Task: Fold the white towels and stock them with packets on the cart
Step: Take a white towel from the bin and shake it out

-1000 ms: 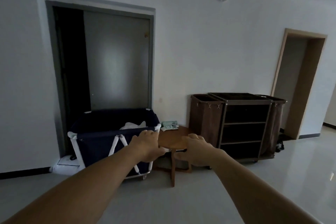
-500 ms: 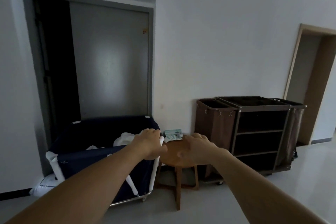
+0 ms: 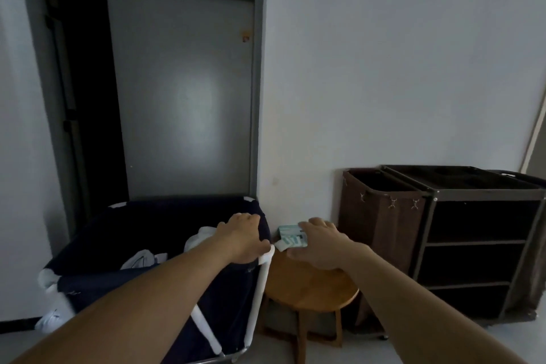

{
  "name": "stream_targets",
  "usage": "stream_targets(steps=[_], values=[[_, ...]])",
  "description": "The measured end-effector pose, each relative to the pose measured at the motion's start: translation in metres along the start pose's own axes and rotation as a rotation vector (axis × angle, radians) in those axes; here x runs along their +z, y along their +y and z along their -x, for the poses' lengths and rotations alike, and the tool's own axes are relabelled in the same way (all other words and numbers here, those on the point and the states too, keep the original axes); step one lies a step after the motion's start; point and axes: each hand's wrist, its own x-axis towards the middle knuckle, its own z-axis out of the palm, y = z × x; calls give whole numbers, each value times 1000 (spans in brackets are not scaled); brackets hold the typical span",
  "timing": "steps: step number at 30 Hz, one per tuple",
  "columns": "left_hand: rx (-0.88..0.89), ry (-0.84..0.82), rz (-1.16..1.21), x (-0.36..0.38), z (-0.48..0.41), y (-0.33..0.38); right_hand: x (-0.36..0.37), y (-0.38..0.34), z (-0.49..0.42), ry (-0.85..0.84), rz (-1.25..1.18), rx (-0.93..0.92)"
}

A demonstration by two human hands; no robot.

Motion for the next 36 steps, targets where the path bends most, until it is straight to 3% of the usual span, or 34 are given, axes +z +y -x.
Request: stream_targets(steps=[10, 25, 36], values=[[-92, -20, 36, 17, -129, -28, 10, 36, -153, -69, 7, -44], [-124, -104, 125, 41, -350, -176, 45, 5, -417, -177, 70, -65], [-251, -208, 126, 94, -481, -254, 125, 3, -596, -340, 64, -166]])
